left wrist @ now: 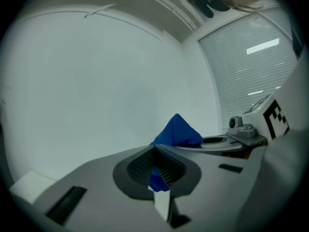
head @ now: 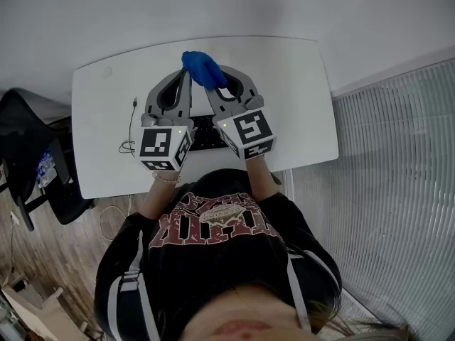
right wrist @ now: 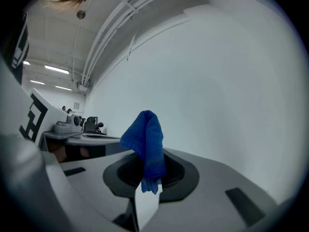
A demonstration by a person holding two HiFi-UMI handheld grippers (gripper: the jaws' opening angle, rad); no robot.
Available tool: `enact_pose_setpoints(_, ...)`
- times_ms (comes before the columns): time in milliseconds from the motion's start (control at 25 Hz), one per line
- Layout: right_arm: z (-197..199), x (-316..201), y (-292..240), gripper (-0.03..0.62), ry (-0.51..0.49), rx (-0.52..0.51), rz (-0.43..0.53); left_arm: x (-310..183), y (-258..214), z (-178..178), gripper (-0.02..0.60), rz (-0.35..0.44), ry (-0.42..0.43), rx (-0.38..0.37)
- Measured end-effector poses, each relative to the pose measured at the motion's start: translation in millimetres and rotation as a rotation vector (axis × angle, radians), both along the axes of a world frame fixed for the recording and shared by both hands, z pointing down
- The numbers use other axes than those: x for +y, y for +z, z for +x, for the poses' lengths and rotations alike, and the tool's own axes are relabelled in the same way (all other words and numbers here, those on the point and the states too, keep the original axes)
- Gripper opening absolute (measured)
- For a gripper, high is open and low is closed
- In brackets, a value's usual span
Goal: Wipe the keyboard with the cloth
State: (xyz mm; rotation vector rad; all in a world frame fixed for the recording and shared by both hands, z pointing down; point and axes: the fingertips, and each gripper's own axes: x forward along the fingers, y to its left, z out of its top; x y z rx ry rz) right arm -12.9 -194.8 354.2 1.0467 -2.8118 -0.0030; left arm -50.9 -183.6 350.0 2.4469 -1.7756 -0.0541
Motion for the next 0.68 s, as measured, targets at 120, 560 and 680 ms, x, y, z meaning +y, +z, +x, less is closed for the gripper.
enact_pose_setpoints(120,-0.3,0.3,-0.2,0.064,-0.003,0.006,-0.006,-0.1,-0.8,0.5,0.032,-0.001,0.003,0.000)
enact_pose_setpoints(560,1.9,-1.0,4.2,0.064,-0.006,0.008,-0.012,-1.6,2.7,4.2,0.034,-0.004,0.011,-0.006)
enact_pose_setpoints(680,2.3,-1.6,3.0,0.064,-0.004,0.009,-0.013,-1.9,2.3,4.1,0.034,-0.006,0.011,-0.004)
